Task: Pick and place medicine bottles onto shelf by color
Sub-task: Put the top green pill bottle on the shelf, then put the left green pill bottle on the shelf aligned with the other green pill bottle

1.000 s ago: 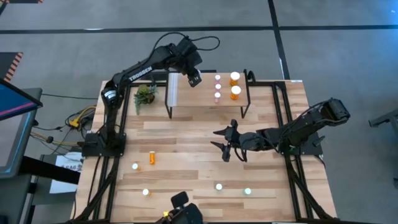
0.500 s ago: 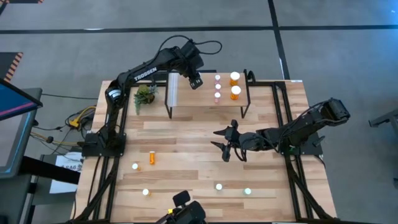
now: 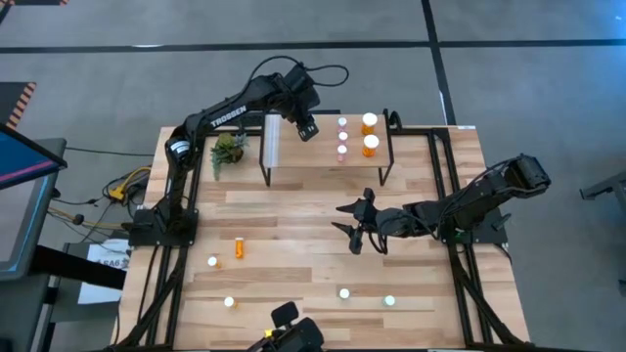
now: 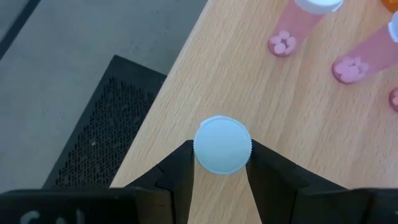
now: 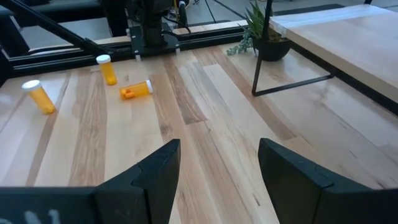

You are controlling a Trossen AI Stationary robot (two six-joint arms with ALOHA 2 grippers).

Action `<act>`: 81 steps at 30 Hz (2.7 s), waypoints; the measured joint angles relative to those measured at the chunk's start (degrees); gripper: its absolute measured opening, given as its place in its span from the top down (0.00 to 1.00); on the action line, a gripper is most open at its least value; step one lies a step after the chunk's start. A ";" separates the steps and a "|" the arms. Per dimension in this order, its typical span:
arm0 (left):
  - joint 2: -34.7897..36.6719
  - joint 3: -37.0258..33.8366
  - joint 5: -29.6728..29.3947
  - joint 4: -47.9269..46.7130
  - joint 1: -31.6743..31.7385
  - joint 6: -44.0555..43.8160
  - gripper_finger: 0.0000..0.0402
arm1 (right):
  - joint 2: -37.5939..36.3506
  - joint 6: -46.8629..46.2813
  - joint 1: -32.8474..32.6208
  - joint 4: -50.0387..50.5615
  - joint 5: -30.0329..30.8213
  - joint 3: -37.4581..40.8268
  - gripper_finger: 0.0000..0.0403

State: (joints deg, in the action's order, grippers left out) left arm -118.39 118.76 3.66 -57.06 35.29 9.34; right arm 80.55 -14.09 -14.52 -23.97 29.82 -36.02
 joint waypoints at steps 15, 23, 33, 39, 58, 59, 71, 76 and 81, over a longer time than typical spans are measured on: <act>0.05 0.00 0.09 -1.51 -0.92 -0.80 0.62 | 0.00 0.00 0.00 0.00 0.00 0.01 0.41; 0.71 0.00 -0.43 -3.34 -1.59 -0.77 0.50 | 0.00 -0.52 0.00 0.01 -0.02 -0.01 0.41; 7.27 -0.02 -6.97 -9.93 -2.46 0.69 0.47 | 0.00 -0.56 -0.24 0.20 -0.02 0.00 0.41; 14.75 0.04 -6.11 -10.48 -5.58 -0.40 0.47 | 0.00 -0.46 -0.24 0.26 -0.02 -0.02 0.41; 19.06 -10.18 -8.53 -2.97 -28.21 -2.17 0.47 | -0.02 -1.01 -0.83 3.66 -0.05 0.00 0.41; 19.19 -11.54 -8.72 -2.51 -28.86 -2.85 0.47 | -0.02 -1.05 -0.83 3.78 -0.04 0.01 0.41; 23.32 -26.89 -13.32 12.90 -36.43 -3.57 0.47 | -0.02 -1.03 -0.70 4.54 -0.02 -0.02 0.41; 29.19 -38.40 -9.75 24.88 -34.86 -3.50 0.47 | -0.02 -1.07 -0.70 4.34 -0.02 -0.02 0.41; 34.90 -52.65 -5.17 40.03 -33.84 -6.01 0.47 | -0.85 -0.51 -0.70 4.89 -1.63 0.03 0.41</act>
State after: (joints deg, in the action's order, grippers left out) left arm -83.49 66.11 -1.51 -17.03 1.44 3.33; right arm 79.70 -14.60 -15.22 -19.08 28.19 -35.99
